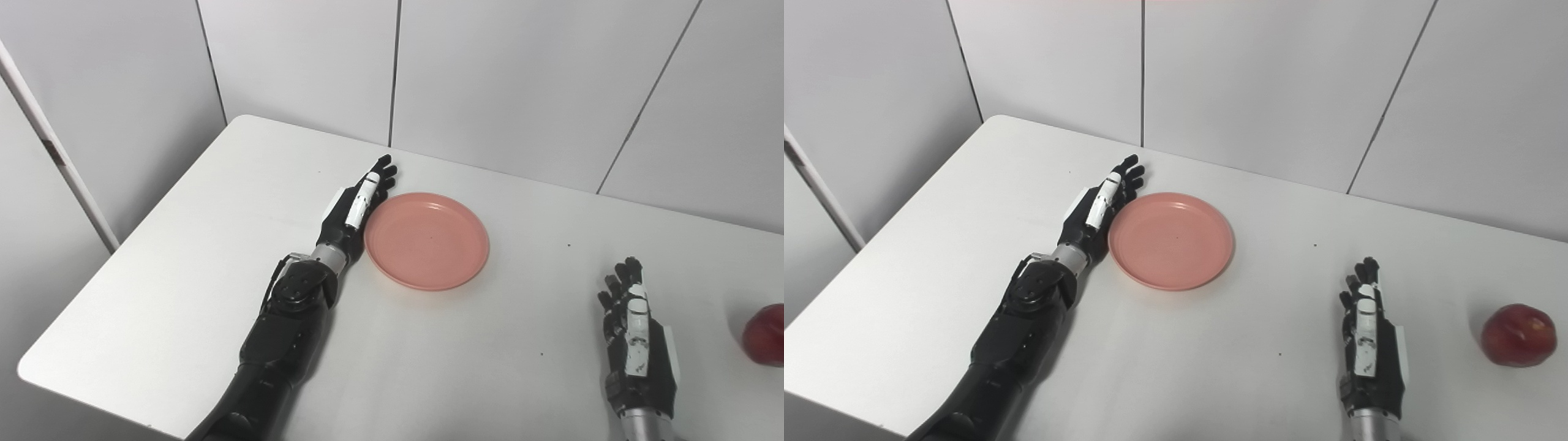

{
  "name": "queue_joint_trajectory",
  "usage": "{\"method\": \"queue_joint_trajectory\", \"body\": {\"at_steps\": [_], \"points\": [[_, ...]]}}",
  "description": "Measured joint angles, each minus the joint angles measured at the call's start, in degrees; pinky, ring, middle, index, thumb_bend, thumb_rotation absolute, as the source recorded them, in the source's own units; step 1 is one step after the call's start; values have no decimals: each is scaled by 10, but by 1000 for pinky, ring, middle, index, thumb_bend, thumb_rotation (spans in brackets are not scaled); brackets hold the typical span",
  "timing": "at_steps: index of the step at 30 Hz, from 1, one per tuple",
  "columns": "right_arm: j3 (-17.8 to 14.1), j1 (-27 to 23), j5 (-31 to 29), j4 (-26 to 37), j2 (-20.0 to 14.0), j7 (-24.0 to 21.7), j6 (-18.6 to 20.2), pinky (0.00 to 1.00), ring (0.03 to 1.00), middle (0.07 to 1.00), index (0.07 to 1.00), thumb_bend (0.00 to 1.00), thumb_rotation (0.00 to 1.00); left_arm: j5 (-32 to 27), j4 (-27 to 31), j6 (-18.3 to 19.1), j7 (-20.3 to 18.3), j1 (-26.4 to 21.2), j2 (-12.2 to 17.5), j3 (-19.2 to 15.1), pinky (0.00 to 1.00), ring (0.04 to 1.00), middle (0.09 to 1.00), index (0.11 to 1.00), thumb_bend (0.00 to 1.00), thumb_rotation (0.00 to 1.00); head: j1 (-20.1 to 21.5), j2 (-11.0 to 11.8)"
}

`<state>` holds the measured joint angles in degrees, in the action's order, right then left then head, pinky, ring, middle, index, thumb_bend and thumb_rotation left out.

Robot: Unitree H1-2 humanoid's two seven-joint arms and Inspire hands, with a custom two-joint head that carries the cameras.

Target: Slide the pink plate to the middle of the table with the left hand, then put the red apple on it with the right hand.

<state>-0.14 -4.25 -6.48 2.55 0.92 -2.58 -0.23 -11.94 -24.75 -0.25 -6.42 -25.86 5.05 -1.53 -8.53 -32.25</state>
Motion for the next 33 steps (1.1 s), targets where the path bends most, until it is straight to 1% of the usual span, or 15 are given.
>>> {"method": "queue_joint_trajectory", "body": {"at_steps": [3,5,9,12,18,25,33], "points": [[0,0,4,0,3,3,0,1000,1000,1000,1000,236,1000,11,4,7,6,0,0,3,947,940,931,917,376,1000,7,-2],[1,0,8,0,7,7,0,1000,1000,1000,1000,231,1000,18,12,16,17,0,-4,5,937,933,929,916,379,1000,11,-4],[4,0,11,2,9,10,0,1000,1000,1000,1000,228,1000,29,24,26,25,5,-13,16,950,935,936,924,376,1000,18,-5],[4,0,11,2,10,11,0,1000,1000,1000,1000,224,1000,35,36,38,25,7,-16,27,956,947,946,934,380,1000,22,-8],[4,0,10,5,13,12,4,1000,1000,1000,1000,240,1000,34,40,40,25,9,-28,30,954,949,948,942,386,1000,26,-14],[7,-1,15,6,15,16,10,1000,1000,1000,1000,248,1000,35,62,56,23,19,-40,49,989,969,972,957,382,1000,40,-21],[13,-1,28,6,17,18,10,1000,1000,1000,1000,249,1000,43,77,60,23,29,-51,70,960,954,963,954,377,1000,55,-26]]}}
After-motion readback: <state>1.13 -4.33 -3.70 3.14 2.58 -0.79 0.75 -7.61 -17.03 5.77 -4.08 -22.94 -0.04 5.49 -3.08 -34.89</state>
